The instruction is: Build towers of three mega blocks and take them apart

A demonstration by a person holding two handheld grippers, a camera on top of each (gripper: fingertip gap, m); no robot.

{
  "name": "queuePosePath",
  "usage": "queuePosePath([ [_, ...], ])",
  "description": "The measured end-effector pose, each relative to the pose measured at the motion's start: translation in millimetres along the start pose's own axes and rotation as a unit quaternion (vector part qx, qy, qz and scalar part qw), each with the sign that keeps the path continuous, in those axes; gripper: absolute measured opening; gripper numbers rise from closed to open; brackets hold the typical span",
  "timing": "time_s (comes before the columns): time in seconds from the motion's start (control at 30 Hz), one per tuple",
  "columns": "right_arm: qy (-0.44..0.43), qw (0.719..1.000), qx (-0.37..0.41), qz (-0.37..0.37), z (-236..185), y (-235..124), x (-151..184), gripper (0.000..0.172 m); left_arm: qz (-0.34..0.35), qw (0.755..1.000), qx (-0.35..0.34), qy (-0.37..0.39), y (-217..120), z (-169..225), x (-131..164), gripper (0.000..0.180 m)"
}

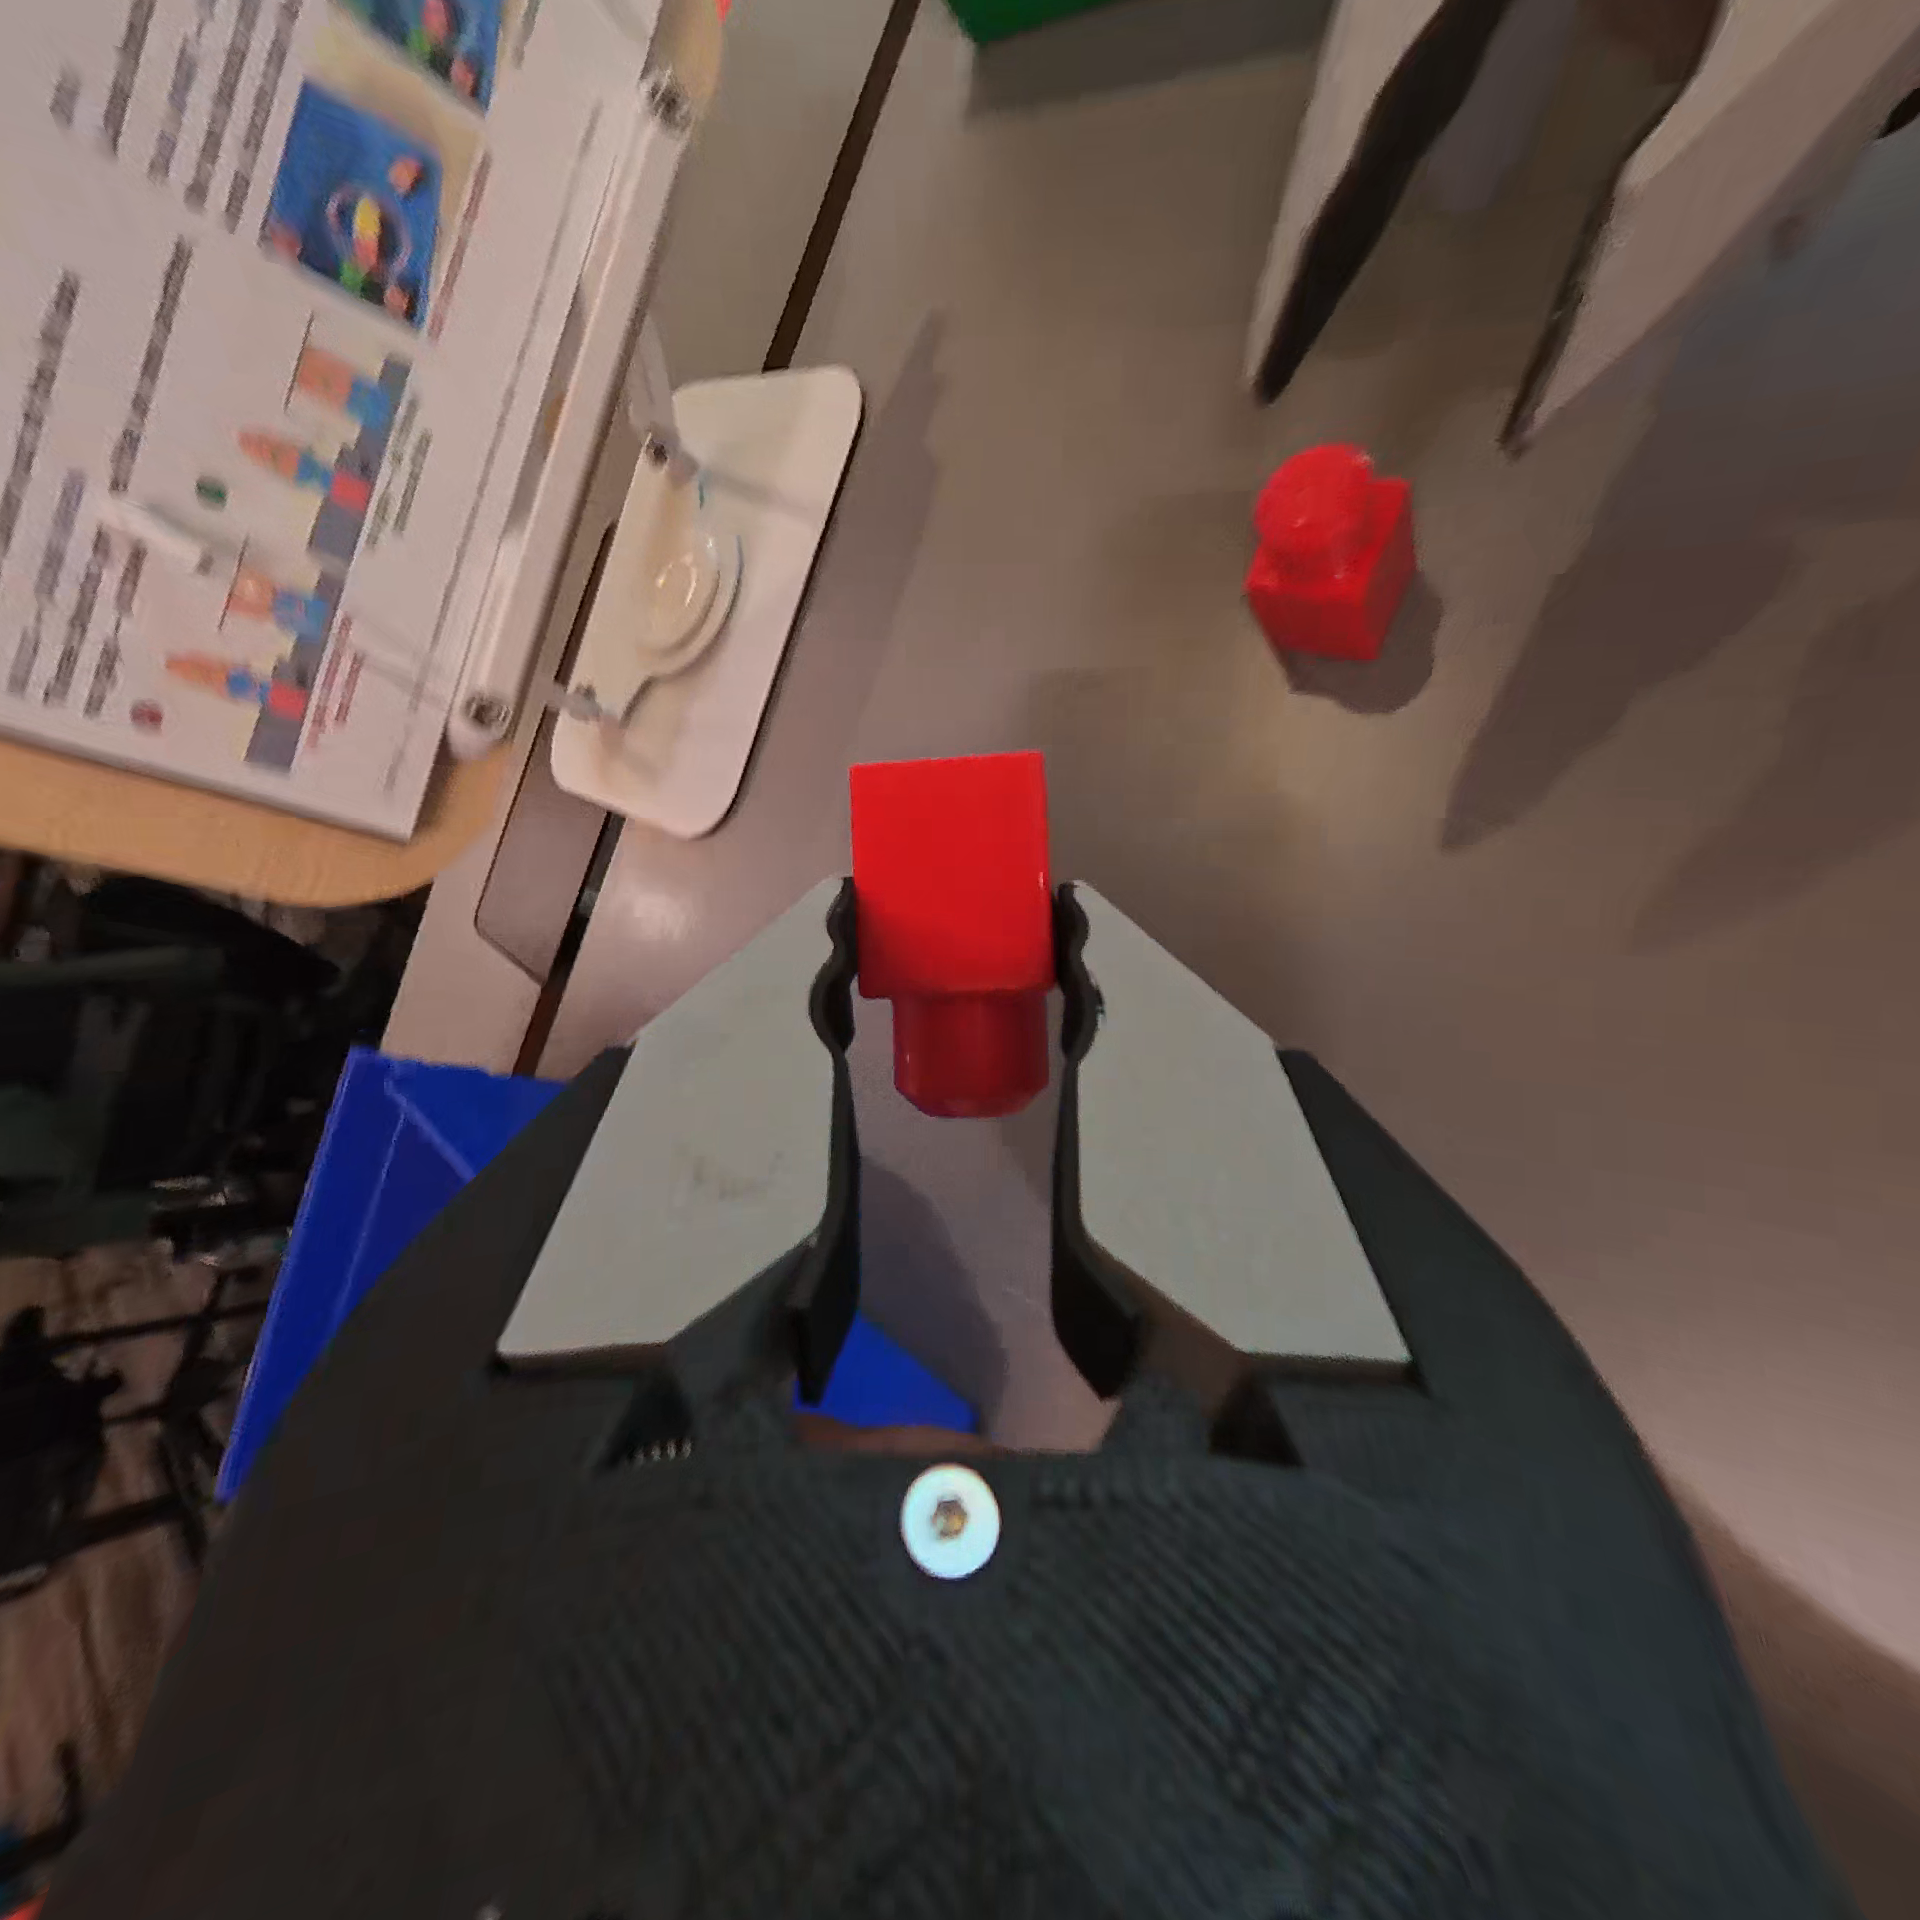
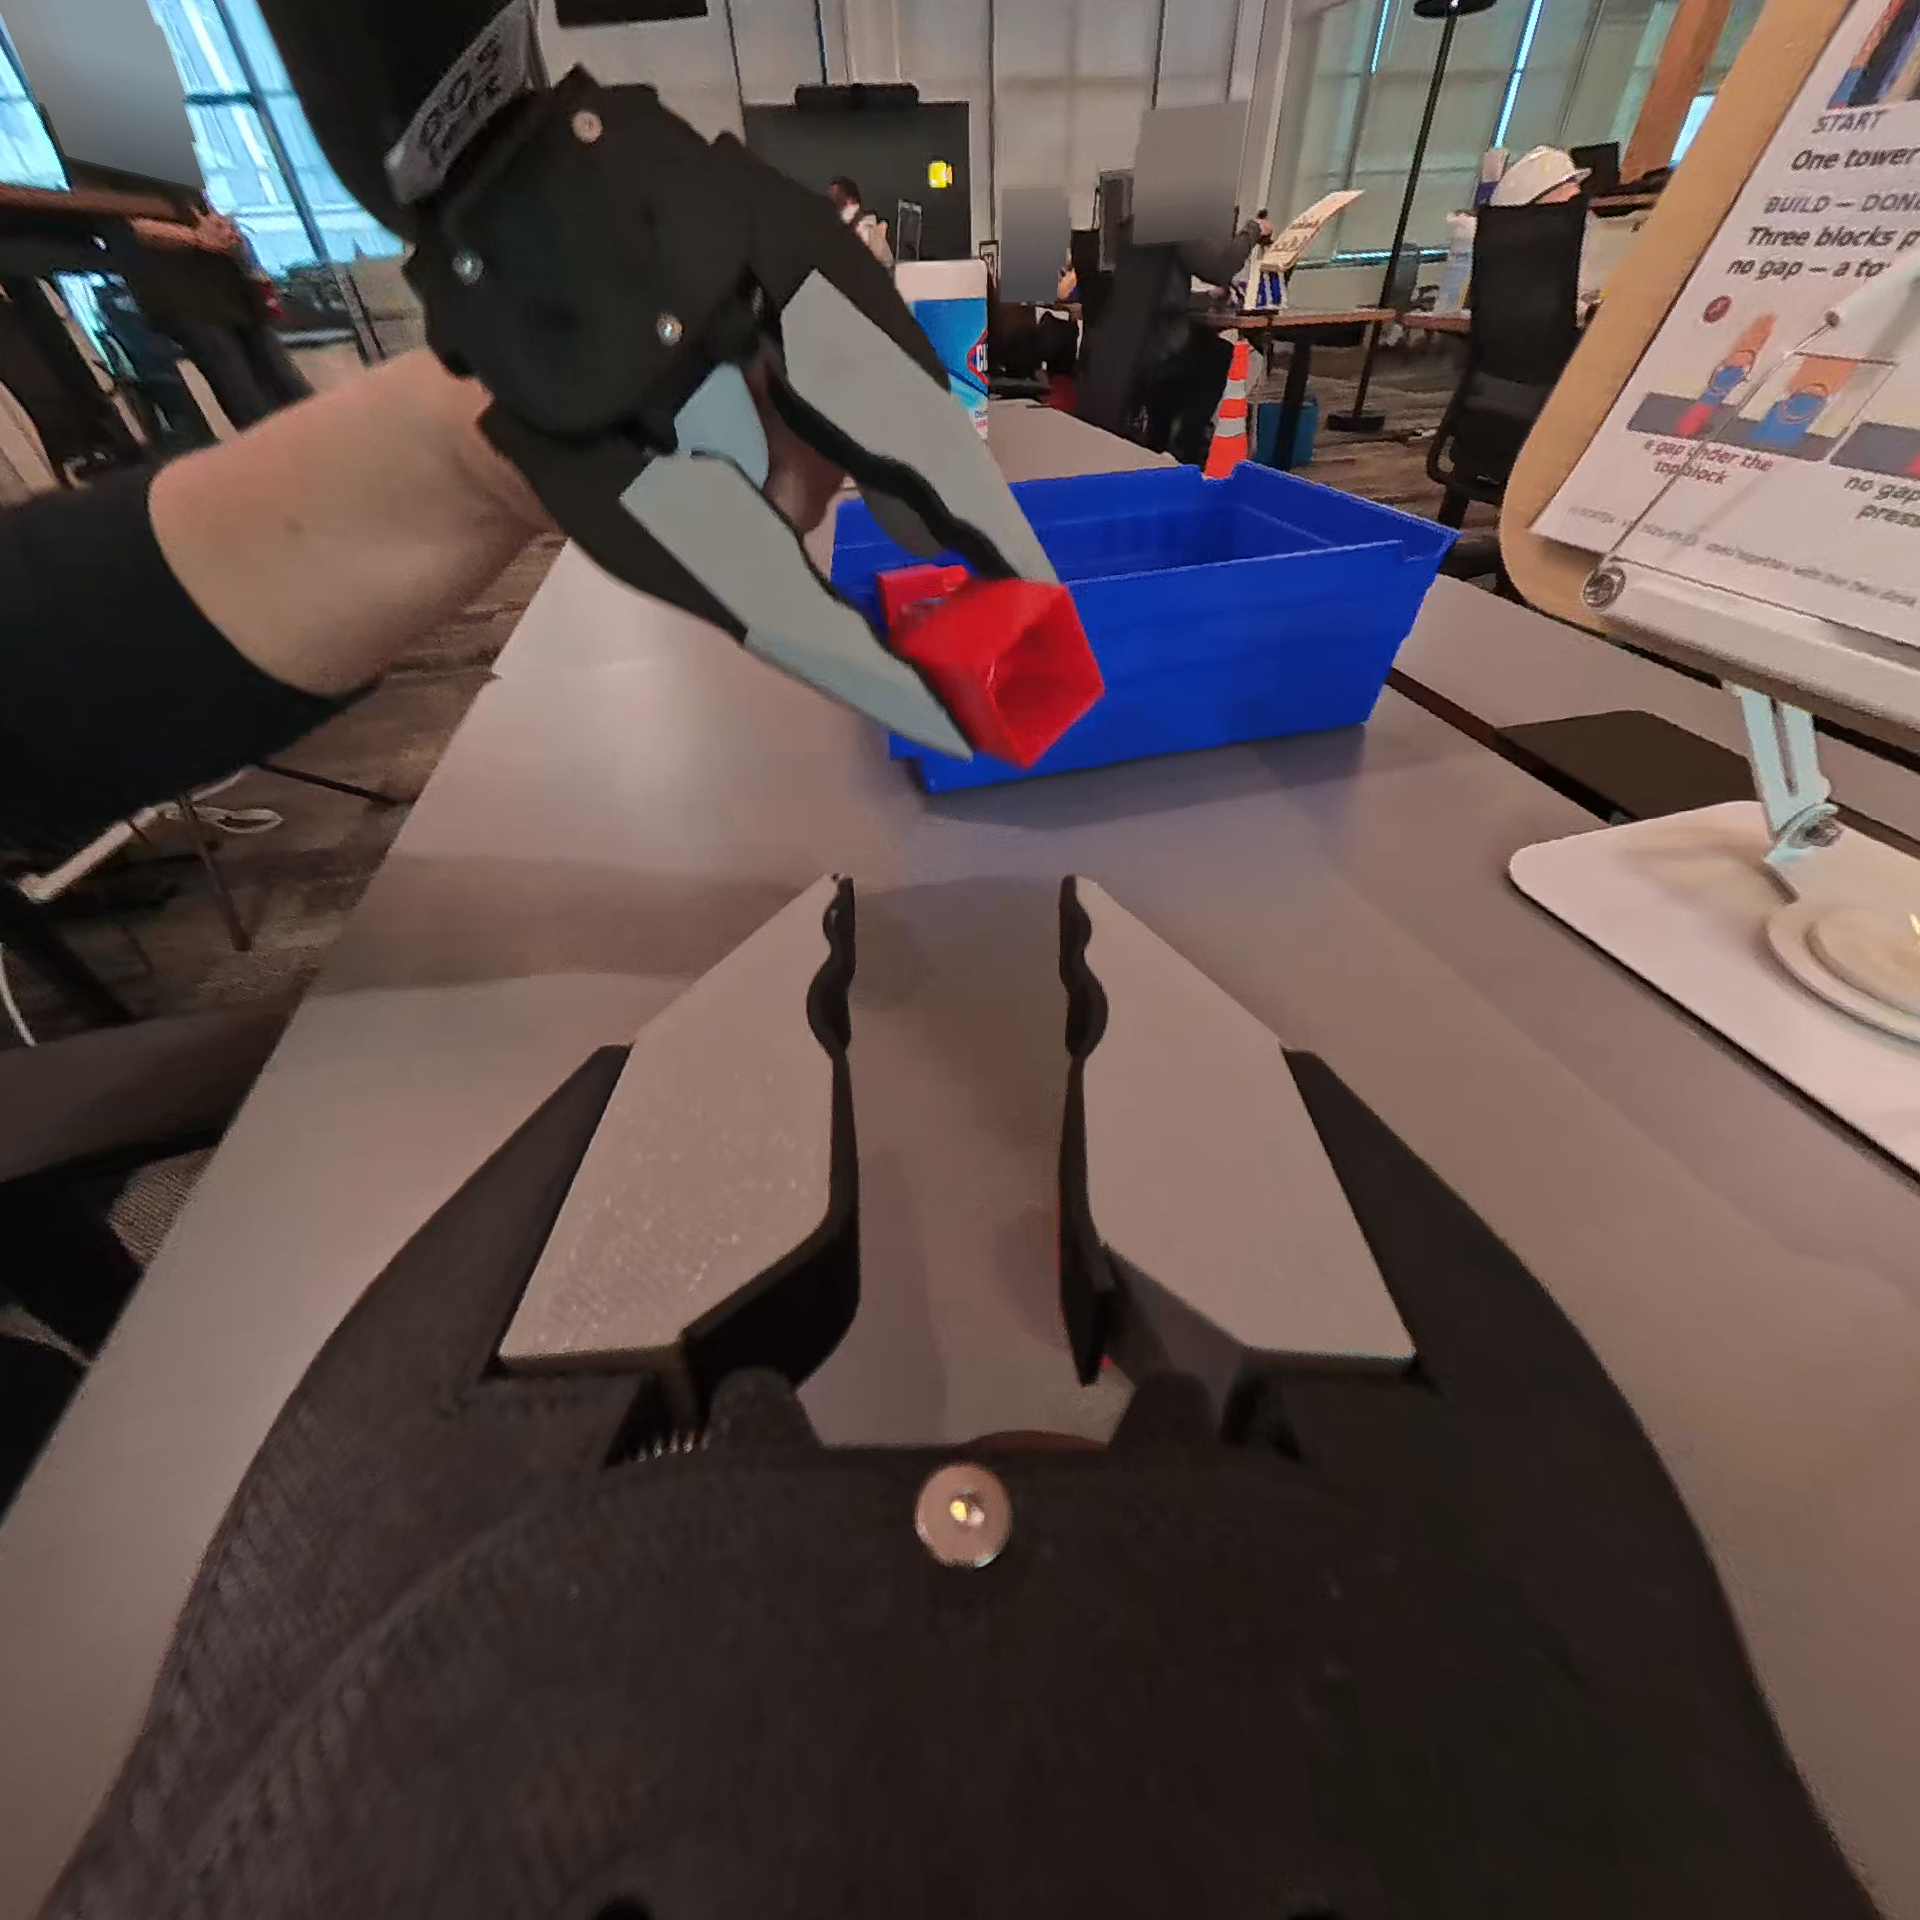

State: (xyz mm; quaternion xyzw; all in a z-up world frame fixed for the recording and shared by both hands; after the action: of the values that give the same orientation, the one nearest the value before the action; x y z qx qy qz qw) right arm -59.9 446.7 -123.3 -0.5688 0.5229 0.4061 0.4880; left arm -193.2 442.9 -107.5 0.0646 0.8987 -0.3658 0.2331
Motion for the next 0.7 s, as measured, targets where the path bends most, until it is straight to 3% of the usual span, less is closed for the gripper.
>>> queuePosePath([
  [0.13, 0.035, 0.999, -0.019, 0.014, -2.6, 0.3, -3.5, 0.036, 0.036, 0.999, 0.020, 0.033, 11.8, 23.3, -34.5, 0.035],
  [0.3, 0.114, 0.990, -0.083, 0.032, -3.6, -1.4, -5.0, 0.027, 0.065, 0.996, 0.037, 0.039, 19.7, 42.3, -57.3, 0.035],
  [0.37, 0.135, 0.985, -0.099, 0.030, -4.0, -1.3, -4.0, 0.019, 0.060, 0.996, 0.027, 0.054, 22.5, 44.9, -60.4, 0.035],
  [0.4, 0.144, 0.984, -0.106, 0.023, -4.2, -0.9, -2.1, 0.006, 0.061, 0.996, 0.021, 0.057, 23.6, 45.4, -62.2, 0.035],
  [0.57, 0.158, 0.980, -0.122, 0.019, -3.9, -4.2, -2.0, 0.003, 0.073, 0.996, 0.009, 0.051, 28.2, 48.0, -65.4, 0.034],
  [0.7, 0.164, 0.975, -0.140, 0.053, -4.9, -12.2, -12.2, 0.000, 0.121, 0.992, -0.016, -0.006, 24.2, 41.4, -67.8, 0.042],
])
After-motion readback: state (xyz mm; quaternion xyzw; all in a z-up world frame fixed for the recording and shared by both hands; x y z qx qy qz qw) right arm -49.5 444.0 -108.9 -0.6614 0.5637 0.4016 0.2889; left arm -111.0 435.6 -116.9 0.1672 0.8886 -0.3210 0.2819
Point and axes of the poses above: each gripper's, where its closed fingertips meet, y out along the fingers, x out of its underside, z = x × y across the jaws, the point moved 4 cm from there along -y, back along the fingers, and after that the axes turned 9 degrees about y, right-handed, at the moved point
